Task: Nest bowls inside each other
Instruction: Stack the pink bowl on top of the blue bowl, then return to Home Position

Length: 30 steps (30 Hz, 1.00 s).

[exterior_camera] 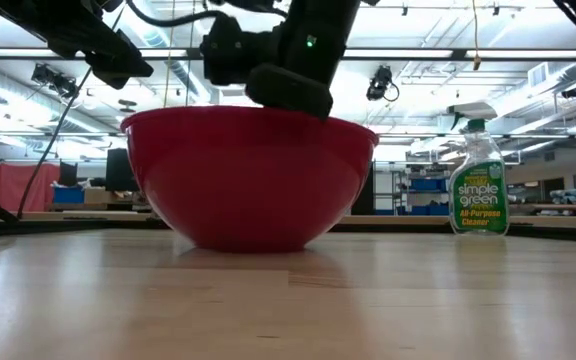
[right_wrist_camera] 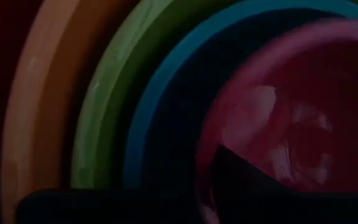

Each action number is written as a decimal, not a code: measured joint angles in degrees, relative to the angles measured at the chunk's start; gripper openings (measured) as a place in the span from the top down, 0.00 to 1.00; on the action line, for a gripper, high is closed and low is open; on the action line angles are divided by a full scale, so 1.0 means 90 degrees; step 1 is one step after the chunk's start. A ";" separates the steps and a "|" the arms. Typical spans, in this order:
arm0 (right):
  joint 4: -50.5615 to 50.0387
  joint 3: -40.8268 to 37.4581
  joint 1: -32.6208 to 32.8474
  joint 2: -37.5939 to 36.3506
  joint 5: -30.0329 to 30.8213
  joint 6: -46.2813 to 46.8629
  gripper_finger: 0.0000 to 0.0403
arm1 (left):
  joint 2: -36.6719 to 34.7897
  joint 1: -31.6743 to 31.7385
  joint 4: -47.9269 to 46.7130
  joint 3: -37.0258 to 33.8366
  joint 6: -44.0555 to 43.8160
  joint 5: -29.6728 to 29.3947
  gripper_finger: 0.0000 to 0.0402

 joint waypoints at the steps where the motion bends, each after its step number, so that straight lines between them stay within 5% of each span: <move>1: -0.0009 -0.0004 -0.0033 -0.0029 -0.0062 -0.0004 0.85 | 0.0002 0.0000 0.0002 0.0000 0.0000 0.0001 0.48; 11: -0.0119 -0.0014 -0.0132 -0.0726 -0.0225 0.0080 0.59 | 0.0002 0.0000 -0.0035 0.0000 -0.0087 0.0002 0.48; 19: -0.0571 -0.0145 -0.0132 -0.1531 0.0171 0.0644 0.54 | 0.0000 -0.0008 0.0174 0.0000 0.0139 0.0001 0.48; 24: 0.0318 -0.1145 -0.0253 -0.2306 0.0031 0.0543 0.56 | -0.0133 -0.0115 0.0293 0.0000 0.0374 -0.0005 0.48; 30: 0.2137 -0.3424 -0.0636 -0.3968 -0.0199 0.0762 0.58 | -0.0839 -0.0255 0.0784 -0.0391 0.0632 -0.0386 0.48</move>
